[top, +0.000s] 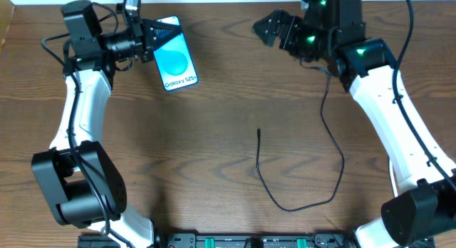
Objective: Plug charger to phone and switch on socket
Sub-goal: 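Move the right gripper to the black cable's plug end and grasp it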
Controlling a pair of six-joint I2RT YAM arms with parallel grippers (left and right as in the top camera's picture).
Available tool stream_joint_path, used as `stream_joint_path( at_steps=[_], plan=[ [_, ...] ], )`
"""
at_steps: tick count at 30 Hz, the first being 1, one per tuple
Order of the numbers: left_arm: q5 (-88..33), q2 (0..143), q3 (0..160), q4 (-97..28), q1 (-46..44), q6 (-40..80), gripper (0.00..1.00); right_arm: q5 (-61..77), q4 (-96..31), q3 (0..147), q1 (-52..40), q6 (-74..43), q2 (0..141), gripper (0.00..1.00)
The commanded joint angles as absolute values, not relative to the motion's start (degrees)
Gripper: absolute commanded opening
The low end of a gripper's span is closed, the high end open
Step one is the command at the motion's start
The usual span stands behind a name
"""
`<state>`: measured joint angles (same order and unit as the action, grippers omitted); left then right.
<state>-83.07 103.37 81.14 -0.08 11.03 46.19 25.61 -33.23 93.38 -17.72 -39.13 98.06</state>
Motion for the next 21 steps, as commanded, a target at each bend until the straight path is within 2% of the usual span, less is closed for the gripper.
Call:
stream_joint_path(
  at_steps=[1,9,21],
  plan=[
    [-85.5,101.8,80.8,0.1,11.2,43.9,0.07,15.5,-38.5,94.1,-20.3,-35.0,98.3,0.99],
    [-84.4,101.8,80.8,0.1,11.2,42.3,0.07,9.9,-52.5,94.1,-25.8,-34.6,104.2,0.99],
    [-84.4,101.8,80.8,0.1,11.2,41.6,0.07,8.6,-61.5,94.1,-32.6,-34.7,119.3,0.99]
  ],
)
